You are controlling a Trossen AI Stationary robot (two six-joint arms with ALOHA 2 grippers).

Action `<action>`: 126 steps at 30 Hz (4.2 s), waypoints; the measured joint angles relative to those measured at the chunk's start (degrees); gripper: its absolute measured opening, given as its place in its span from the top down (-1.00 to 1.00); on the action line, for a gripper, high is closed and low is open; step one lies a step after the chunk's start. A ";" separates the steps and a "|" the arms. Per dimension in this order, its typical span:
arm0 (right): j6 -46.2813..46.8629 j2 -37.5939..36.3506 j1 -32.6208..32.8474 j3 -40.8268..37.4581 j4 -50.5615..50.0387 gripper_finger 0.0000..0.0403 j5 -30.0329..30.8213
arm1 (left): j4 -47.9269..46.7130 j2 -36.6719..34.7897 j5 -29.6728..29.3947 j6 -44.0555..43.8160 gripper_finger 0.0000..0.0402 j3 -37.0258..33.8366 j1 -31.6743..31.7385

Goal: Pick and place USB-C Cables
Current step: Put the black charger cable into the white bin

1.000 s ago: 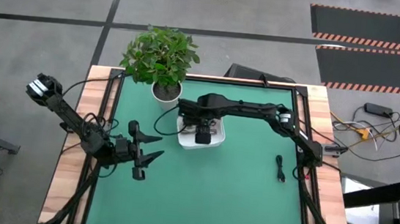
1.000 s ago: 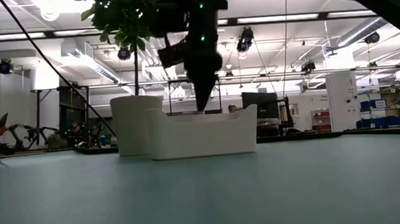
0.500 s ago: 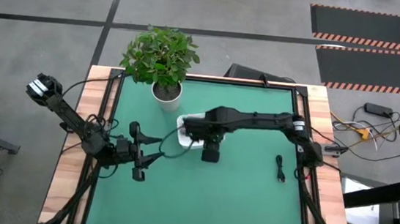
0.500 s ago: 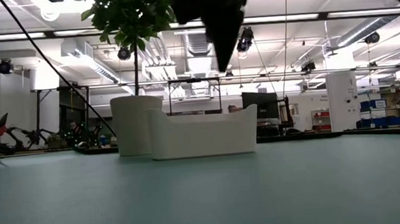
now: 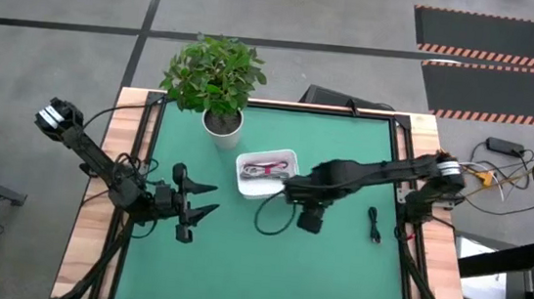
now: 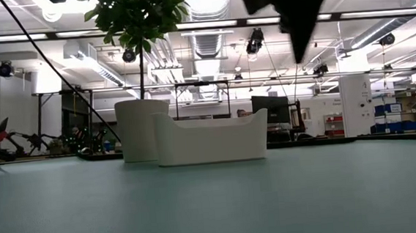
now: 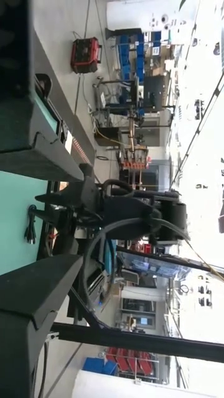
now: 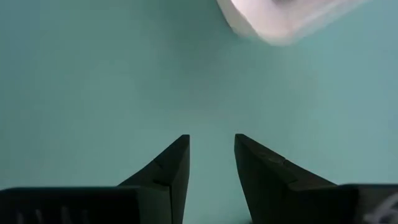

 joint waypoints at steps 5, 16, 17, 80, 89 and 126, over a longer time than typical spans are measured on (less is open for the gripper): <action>7.78 -7.00 -1.70 -11.82 1.05 0.41 -0.04 | -0.03 0.00 -0.01 0.07 0.07 0.00 0.00; 21.96 -17.84 -6.19 -33.41 1.60 0.41 -6.04 | -0.04 0.00 -0.01 0.09 0.07 0.00 0.00; 22.99 -18.40 -6.51 -35.40 1.61 0.41 -6.91 | -0.03 0.00 -0.03 0.09 0.07 0.00 0.00; 31.42 -17.04 -6.61 -54.83 17.88 0.81 -15.82 | -1.01 -0.02 -0.05 0.17 0.07 0.02 0.02; 30.18 -20.33 -6.61 -54.89 18.49 0.78 -13.67 | -0.99 -0.02 -0.05 0.15 0.07 0.02 0.11; 6.33 -35.83 3.26 -53.03 64.41 0.79 31.45 | -1.02 -0.02 -0.07 0.07 0.07 -0.02 0.11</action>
